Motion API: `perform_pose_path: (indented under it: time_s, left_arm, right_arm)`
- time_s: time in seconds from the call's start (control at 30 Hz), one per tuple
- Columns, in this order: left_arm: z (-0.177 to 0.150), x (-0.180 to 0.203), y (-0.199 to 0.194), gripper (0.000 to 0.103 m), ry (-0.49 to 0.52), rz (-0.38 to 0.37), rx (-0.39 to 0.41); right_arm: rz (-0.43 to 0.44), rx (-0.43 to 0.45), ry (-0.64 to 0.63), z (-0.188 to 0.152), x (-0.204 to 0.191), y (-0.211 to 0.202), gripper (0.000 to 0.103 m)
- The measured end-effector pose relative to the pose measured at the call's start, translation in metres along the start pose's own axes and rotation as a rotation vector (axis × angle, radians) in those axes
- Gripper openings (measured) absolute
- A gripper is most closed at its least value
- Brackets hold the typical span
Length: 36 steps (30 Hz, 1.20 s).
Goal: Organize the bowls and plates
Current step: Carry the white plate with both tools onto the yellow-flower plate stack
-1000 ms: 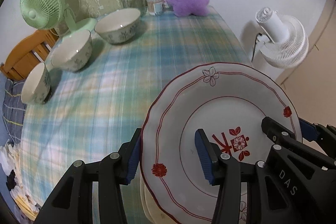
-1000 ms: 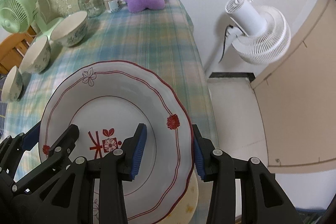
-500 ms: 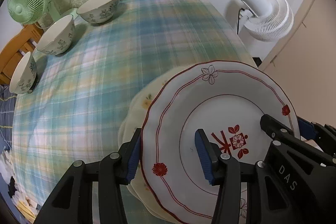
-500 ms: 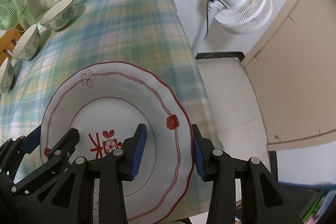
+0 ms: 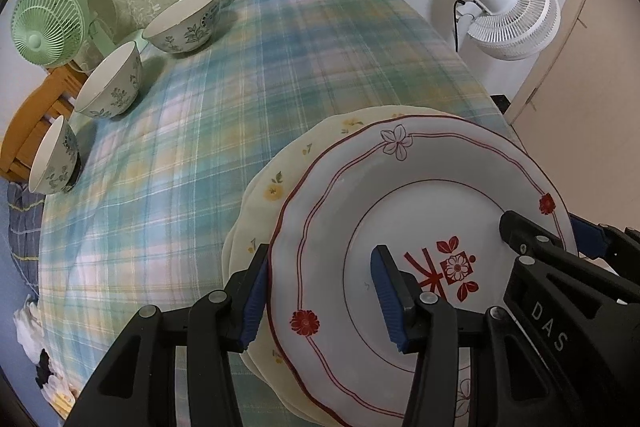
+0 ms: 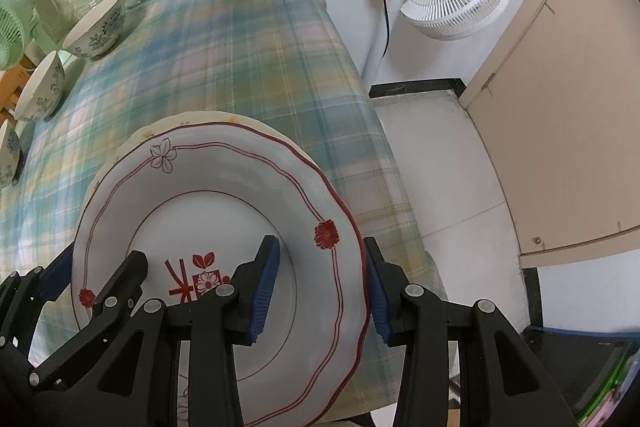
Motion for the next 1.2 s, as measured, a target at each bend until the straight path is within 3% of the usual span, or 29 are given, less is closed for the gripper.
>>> perform_pose_path:
  time_s: [0.23, 0.33, 0.47, 0.8, 1.2]
  left_arm:
    - [0.002, -0.001, 0.000, 0.050, -0.013, -0.007, -0.005]
    - [0.002, -0.003, 0.000, 0.050, -0.015, -0.012, -0.007]
    - [0.003, -0.004, 0.001, 0.050, -0.020, -0.004, -0.008]
    - [0.000, -0.016, 0.001, 0.050, -0.041, 0.031, -0.026]
    - [-0.002, -0.012, 0.006, 0.065, -0.002, 0.052, -0.017]
  right_arm:
    - [0.012, -0.012, -0.010, 0.001, 0.001, 0.001, 0.045]
    - [0.015, 0.021, -0.024, 0.003, 0.002, -0.009, 0.045]
    - [0.000, 0.034, -0.058, 0.005, 0.000, -0.012, 0.031]
    - [-0.006, 0.017, -0.099, 0.005, -0.015, -0.007, 0.029]
    - [-0.023, 0.033, -0.131, 0.003, -0.027, -0.006, 0.029]
Point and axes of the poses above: each gripper's, at about its wrist camera, not at the fingertips, and y roughly the way its jaws point, x to its right, z to its top, the point moved 2 cm from there along y, roughly the way its jaws point, and after that the axes turned 11 degrees about y, right-handed, at the moved point
